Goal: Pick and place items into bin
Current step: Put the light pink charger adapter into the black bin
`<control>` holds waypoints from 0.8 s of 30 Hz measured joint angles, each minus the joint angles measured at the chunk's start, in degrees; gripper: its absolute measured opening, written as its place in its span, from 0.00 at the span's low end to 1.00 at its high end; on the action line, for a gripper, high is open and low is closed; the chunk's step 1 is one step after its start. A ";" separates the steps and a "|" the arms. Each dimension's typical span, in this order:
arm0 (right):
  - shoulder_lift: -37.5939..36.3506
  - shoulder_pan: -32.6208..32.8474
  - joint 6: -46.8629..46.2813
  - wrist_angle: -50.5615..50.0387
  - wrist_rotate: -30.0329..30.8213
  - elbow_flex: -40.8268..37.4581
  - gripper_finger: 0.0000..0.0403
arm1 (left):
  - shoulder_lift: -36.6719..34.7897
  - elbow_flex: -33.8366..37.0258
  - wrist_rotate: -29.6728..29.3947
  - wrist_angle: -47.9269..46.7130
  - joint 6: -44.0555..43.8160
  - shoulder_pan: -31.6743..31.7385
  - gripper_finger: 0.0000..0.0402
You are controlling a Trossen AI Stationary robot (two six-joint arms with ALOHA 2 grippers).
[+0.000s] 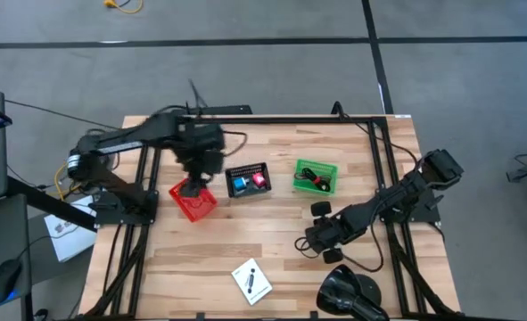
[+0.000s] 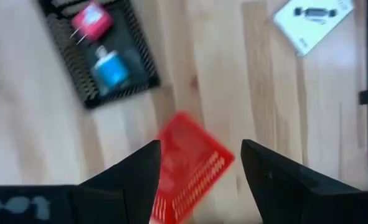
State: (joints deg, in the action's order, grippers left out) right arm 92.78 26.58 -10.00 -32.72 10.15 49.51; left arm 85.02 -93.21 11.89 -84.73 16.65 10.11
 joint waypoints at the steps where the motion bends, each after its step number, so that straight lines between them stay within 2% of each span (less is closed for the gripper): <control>1: -0.05 -0.40 0.00 0.81 0.13 0.85 0.28 | -1.86 0.00 -1.80 -0.83 -1.57 -0.60 0.53; 4: -0.08 -2.57 1.28 0.39 2.40 3.55 0.28 | -7.66 0.00 -7.59 -0.86 -4.81 -2.37 0.53; 6: -0.08 -4.53 3.88 2.18 7.09 5.97 0.28 | -11.57 0.00 -11.03 -0.71 -5.30 -3.24 0.53; 10: 0.04 -11.03 12.13 12.14 14.84 10.98 0.28 | -18.60 0.00 -17.07 2.25 -5.32 -3.96 0.53; 12: 0.59 -15.50 13.31 19.00 15.39 13.47 0.29 | -21.59 0.00 -19.38 4.55 -5.56 -3.96 0.53; 14: 1.46 -20.06 12.69 23.93 12.75 14.79 0.30 | -24.12 0.00 -20.95 6.61 -6.79 -3.96 0.53; 19: 7.97 -28.09 11.66 37.05 -3.29 15.07 0.29 | -28.85 -0.02 -21.76 9.01 -8.07 -3.96 0.53; 21: 11.49 -29.40 13.30 41.23 -4.95 15.11 0.28 | -30.32 -0.02 -21.78 9.01 -8.22 -3.96 0.53; 24: 16.43 -30.60 14.41 40.62 -5.58 16.36 0.30 | -31.67 -0.02 -21.77 8.93 -9.46 -3.96 0.53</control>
State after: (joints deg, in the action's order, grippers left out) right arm 109.21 -4.02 4.41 7.90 4.57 65.87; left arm 53.35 -93.23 -9.88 -75.80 7.20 6.15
